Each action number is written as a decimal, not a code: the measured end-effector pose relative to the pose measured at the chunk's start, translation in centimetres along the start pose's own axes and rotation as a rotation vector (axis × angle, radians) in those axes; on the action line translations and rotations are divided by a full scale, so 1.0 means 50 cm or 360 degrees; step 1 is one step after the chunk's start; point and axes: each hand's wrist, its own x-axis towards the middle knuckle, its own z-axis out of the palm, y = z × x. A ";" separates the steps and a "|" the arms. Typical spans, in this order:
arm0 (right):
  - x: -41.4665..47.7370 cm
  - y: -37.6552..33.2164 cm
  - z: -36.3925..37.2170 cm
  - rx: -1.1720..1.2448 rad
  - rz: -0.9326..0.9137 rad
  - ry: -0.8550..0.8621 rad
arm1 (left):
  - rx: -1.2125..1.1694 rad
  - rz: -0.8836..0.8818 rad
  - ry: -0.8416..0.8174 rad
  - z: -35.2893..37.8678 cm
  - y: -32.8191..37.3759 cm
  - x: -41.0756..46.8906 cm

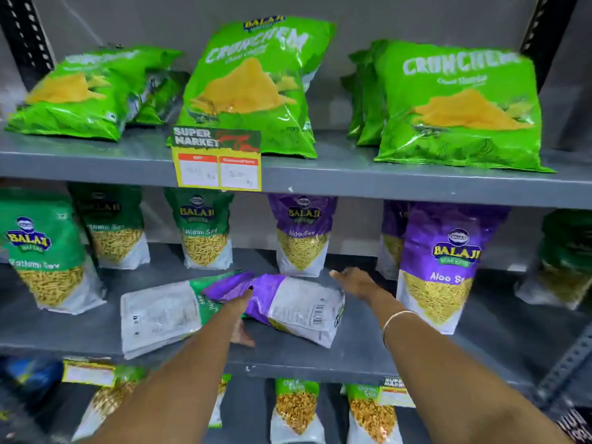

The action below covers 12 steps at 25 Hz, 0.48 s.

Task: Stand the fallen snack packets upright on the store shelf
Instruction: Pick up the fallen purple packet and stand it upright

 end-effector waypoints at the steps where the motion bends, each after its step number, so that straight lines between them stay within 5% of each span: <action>1: 0.018 0.005 0.005 -0.0026 0.0005 -0.0103 | -0.0124 0.0050 -0.0023 0.012 0.002 0.010; 6: 0.059 0.007 0.025 -0.0009 0.0096 -0.0536 | -0.0509 0.0073 -0.0010 0.008 0.004 0.077; 12: 0.034 0.001 -0.001 -0.0022 0.0162 -0.0743 | -0.0559 0.0137 -0.0096 -0.010 0.039 0.050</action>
